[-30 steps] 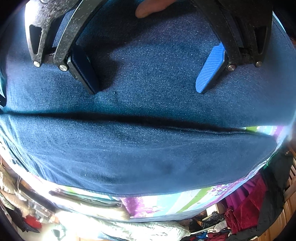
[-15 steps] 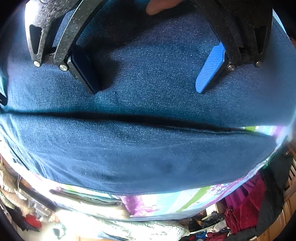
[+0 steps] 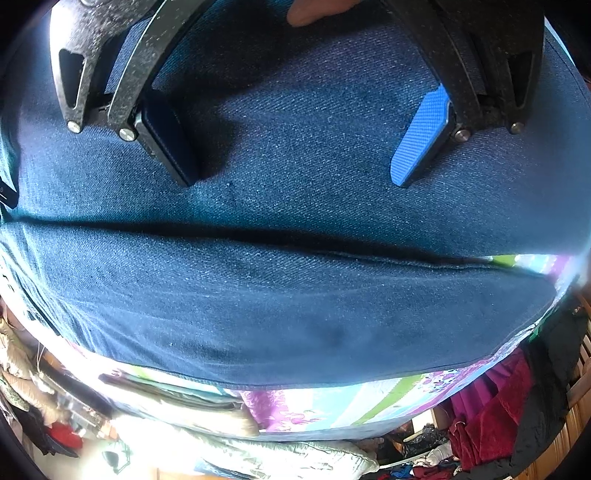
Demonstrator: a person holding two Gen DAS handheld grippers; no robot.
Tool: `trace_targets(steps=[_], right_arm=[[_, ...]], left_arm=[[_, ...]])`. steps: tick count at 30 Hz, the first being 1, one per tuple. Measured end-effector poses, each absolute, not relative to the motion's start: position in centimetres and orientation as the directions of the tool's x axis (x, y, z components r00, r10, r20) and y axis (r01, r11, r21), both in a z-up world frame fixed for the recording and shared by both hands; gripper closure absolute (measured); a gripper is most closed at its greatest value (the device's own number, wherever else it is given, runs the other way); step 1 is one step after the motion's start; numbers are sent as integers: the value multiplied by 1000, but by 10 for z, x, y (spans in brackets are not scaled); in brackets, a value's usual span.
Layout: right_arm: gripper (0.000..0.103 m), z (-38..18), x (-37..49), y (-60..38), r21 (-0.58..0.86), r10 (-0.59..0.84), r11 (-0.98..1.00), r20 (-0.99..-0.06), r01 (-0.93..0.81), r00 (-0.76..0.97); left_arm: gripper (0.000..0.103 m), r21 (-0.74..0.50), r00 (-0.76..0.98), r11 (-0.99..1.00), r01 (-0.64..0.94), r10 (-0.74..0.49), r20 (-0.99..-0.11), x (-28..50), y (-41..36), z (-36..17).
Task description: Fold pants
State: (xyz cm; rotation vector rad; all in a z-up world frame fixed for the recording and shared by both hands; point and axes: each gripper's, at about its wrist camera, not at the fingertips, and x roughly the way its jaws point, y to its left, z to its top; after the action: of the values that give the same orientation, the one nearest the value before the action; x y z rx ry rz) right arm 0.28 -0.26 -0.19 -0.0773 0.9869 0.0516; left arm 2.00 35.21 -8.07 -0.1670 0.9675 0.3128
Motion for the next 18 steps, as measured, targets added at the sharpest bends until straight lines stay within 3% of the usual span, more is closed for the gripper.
trace_targets(steps=[18], right_arm=[[0,-1,1,-3,-46,6,996,-834,-80,552]], left_arm=[[0,-9,530,942,-335,180,-828,18,353,-80]])
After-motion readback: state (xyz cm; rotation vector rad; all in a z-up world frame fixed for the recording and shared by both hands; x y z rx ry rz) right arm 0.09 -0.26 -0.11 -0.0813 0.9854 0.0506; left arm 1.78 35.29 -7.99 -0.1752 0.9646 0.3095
